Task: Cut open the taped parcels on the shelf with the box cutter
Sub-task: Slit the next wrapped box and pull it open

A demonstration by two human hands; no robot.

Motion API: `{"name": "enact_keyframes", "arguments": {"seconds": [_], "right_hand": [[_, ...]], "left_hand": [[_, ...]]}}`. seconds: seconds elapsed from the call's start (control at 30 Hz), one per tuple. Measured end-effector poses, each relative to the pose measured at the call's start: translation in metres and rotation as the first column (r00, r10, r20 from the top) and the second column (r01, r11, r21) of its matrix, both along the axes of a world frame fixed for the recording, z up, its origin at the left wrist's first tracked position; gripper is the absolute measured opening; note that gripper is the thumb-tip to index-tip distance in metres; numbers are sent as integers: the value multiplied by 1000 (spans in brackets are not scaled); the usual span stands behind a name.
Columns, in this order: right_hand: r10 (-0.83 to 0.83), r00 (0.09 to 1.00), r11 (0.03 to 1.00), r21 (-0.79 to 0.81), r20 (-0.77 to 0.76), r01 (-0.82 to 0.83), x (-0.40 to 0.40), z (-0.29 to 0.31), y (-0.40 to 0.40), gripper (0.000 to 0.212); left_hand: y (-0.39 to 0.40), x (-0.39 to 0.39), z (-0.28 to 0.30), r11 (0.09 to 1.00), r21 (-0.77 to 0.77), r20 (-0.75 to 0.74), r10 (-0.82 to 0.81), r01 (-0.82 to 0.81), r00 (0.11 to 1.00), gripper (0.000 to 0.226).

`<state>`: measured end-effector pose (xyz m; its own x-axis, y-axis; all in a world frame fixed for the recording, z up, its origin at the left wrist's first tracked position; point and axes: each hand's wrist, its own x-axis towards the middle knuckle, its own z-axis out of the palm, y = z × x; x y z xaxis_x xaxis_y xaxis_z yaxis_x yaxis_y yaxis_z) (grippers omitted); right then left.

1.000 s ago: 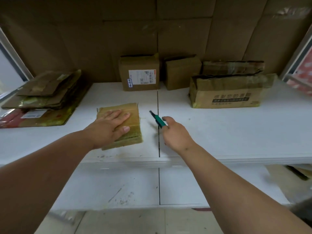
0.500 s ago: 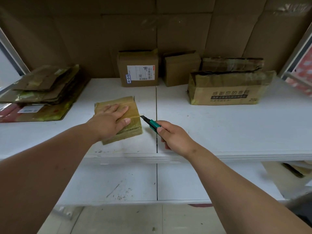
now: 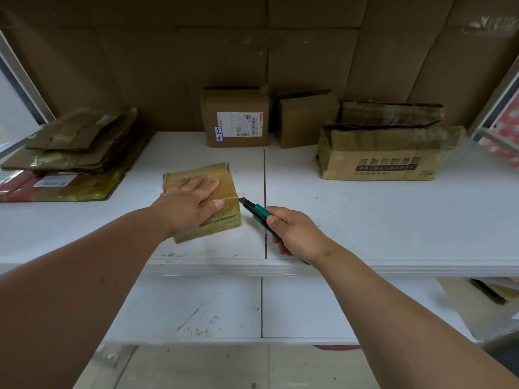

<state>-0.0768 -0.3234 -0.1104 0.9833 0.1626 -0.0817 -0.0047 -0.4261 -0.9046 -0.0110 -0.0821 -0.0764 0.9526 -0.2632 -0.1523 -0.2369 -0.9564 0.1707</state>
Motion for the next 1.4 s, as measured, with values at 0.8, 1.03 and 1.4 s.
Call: {"name": "enact_keyframes", "arguments": {"seconds": [0.8,1.03,1.4], "right_hand": [[59,998,935,-348,-21,-63,2,13,5,26],[45,997,890,-451,-65,-69,2,19,11,24],[4,983,925,-374,-185,-74,-4,30,13,23]], "left_hand": [[-1,1,-2,999,43,15,-31,31,999,64],[-2,1,-1,997,60,30,-47,45,998,62],[1,2,-3,995,63,42,-79,77,996,61]]}}
